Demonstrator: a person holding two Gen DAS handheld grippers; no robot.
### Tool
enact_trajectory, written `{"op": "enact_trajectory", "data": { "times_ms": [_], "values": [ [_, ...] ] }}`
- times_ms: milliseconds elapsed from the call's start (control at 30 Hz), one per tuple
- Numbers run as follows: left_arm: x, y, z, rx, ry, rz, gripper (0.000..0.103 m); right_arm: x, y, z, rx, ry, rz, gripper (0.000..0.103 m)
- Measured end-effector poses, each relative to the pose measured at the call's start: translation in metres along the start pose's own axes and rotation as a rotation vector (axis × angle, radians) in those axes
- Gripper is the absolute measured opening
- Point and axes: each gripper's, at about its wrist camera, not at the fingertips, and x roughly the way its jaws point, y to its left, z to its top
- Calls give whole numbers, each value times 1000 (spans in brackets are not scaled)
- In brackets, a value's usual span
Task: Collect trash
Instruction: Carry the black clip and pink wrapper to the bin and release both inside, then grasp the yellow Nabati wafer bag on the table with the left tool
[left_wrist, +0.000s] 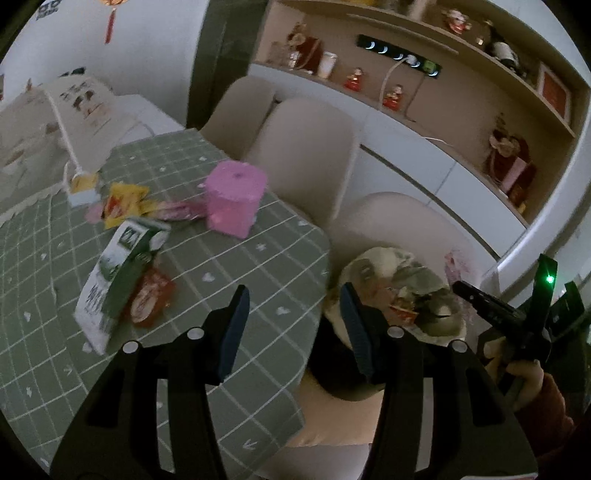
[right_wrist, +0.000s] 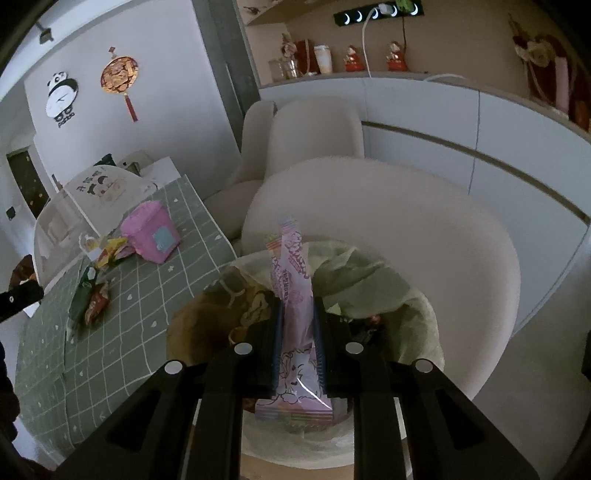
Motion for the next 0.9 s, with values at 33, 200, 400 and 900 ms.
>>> {"op": "enact_trajectory", "data": {
  "times_ms": [33, 200, 400, 900],
  "values": [
    [-1, 4, -1, -7, 2, 2, 48, 0, 0, -1, 8, -2, -3, 24],
    [-2, 25, -9, -50, 25, 2, 48, -3, 4, -8, 12, -21, -24, 37],
    [-8, 48, -15, -81, 34, 8, 48, -9, 21, -10, 3, -30, -26, 42],
    [-36, 167, -12, -200, -14, 101, 48, 8, 150, -9, -191, -4, 101, 49]
  ]
}}
